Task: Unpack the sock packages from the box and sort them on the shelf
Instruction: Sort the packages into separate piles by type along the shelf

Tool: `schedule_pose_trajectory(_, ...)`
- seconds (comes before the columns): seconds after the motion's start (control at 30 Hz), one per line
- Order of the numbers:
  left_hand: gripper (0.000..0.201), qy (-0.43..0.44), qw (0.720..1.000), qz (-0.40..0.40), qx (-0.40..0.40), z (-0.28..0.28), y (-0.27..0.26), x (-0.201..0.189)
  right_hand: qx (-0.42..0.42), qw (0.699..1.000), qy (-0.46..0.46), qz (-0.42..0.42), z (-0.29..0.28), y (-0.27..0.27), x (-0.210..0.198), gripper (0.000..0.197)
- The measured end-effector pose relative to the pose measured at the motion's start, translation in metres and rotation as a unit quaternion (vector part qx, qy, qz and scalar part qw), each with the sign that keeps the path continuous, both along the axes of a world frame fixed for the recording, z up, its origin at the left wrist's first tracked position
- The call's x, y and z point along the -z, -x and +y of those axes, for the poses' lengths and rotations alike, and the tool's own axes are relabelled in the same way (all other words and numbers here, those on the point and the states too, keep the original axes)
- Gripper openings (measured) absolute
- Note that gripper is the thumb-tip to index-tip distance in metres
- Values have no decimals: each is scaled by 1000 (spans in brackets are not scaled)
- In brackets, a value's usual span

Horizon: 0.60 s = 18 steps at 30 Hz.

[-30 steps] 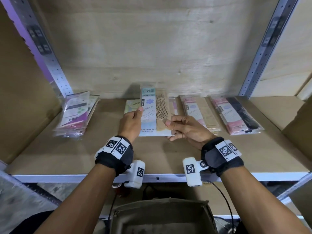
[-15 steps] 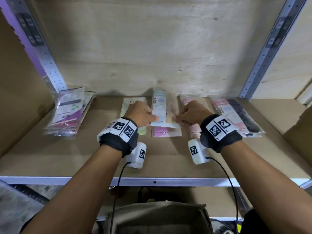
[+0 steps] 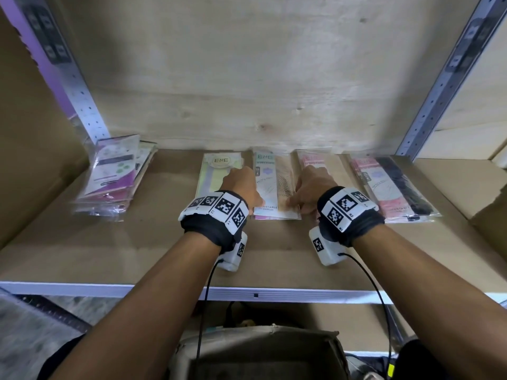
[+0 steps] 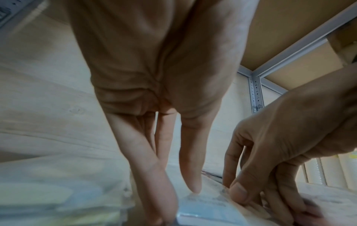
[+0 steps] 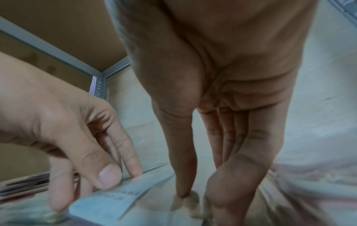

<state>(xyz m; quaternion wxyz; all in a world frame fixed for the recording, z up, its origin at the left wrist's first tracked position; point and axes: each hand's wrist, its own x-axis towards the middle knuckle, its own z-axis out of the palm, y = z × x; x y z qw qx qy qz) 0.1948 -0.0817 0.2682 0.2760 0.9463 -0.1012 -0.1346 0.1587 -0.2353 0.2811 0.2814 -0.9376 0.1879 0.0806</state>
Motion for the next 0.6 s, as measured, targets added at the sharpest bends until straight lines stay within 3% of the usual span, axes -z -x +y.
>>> schedule_pose_trajectory(0.3,46,-47,999,-21,12,-1,7,-2,-23,996,83,1,4,1,-1,51)
schedule_pose_trajectory(0.43,39,-37,998,-45,12,7,7,-12,-36,994,100,-29,2,-3,-6,66)
schedule_pose_trajectory(0.5,34,-12,998,-67,2,17,5,-22,-43,993,99,-51,3,-6,-14,56)
schedule_pose_trajectory(0.6,36,40,994,-94,-46,50,-3,-38,-66,989,82,-105,11,-14,-28,26)
